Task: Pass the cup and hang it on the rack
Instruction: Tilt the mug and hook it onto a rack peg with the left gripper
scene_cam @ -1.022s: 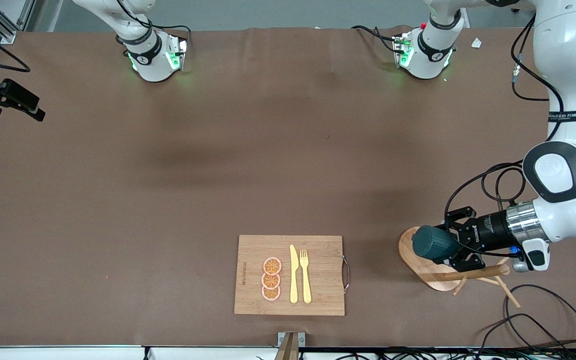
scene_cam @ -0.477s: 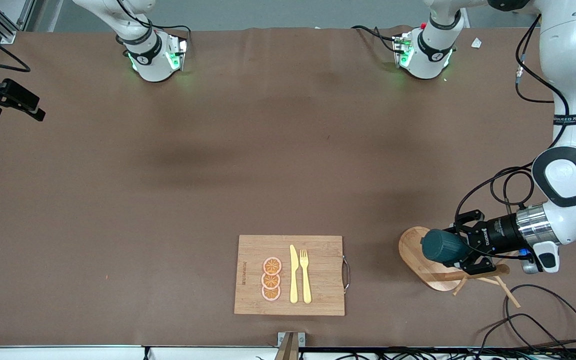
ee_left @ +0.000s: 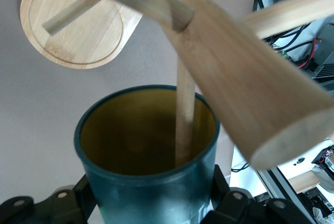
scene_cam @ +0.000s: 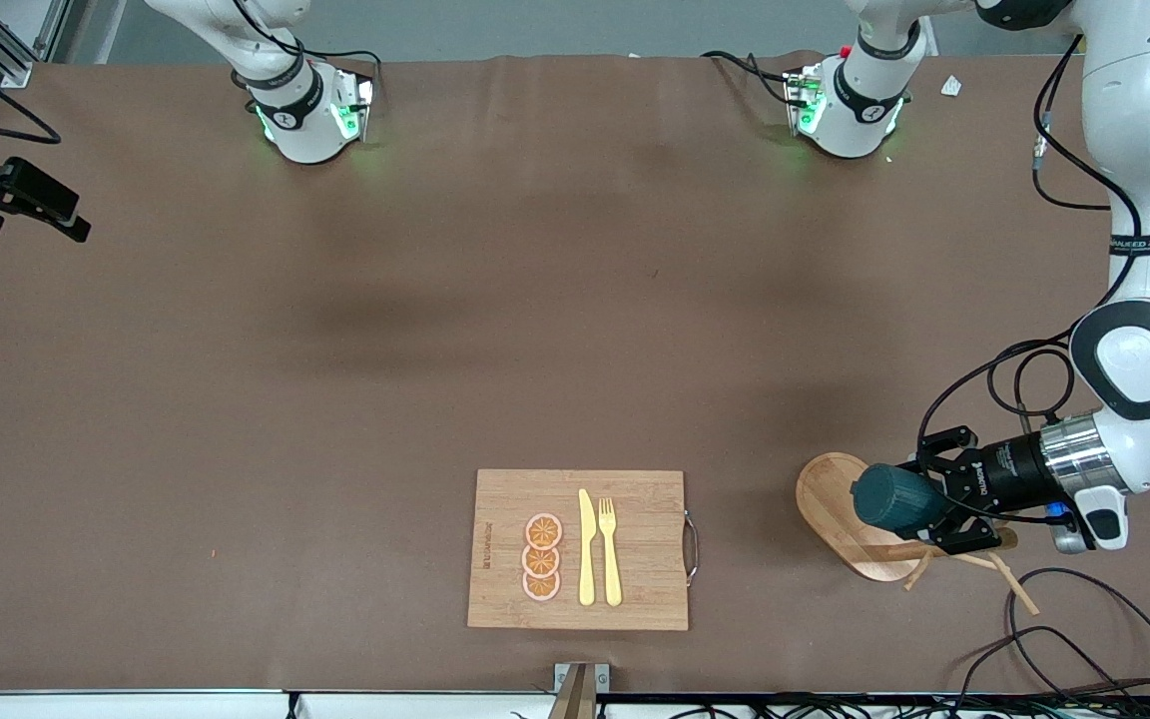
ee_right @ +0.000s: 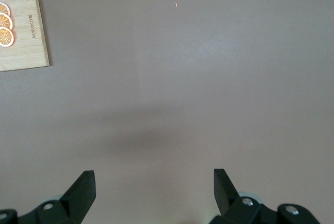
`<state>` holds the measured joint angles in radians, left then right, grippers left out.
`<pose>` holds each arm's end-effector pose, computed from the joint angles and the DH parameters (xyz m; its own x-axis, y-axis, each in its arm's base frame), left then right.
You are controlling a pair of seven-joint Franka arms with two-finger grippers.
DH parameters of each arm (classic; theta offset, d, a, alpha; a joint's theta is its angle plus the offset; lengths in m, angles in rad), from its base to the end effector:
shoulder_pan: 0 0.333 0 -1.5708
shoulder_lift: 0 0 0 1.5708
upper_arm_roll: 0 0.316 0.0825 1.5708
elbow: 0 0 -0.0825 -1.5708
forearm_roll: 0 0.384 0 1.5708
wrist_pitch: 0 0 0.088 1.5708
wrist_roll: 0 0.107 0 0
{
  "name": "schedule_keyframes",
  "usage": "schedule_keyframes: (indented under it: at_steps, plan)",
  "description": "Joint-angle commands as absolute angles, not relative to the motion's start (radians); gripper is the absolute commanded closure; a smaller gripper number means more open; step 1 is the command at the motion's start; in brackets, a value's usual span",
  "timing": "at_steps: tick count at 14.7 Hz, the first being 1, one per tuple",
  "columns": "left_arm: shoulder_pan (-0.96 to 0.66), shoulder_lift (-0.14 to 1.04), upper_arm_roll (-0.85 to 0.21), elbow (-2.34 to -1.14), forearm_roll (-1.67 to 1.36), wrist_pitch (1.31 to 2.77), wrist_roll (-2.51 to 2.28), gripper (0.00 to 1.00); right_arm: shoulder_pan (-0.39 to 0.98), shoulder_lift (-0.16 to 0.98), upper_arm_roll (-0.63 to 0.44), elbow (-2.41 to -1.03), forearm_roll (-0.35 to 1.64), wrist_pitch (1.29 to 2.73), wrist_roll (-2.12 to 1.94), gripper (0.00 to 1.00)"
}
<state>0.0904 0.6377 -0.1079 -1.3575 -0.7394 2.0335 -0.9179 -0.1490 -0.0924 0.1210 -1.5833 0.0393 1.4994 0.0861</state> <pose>0.7365 -0.0332 0.3691 0.3563 0.7355 -0.5763 0.9240 -0.1856 0.3345 0.5183 -0.0067 0.6616 0.9938 -0.1115 0.0054 -0.1113 -0.9934 -0.0286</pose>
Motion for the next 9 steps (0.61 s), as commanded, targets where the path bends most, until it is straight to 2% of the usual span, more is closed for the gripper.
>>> schedule_keyframes:
  at_steps: [1,9]
  plan:
    - [0.094,0.655,-0.109,-1.333,-0.762,2.037,-0.882,0.48,-0.166,-0.098,0.130,-1.586,0.052,1.496,0.081,0.00]
    - [0.095,0.675,-0.109,-1.324,-0.785,2.095,-0.844,0.47,-0.166,-0.098,0.130,-1.585,0.049,1.497,0.081,0.00]
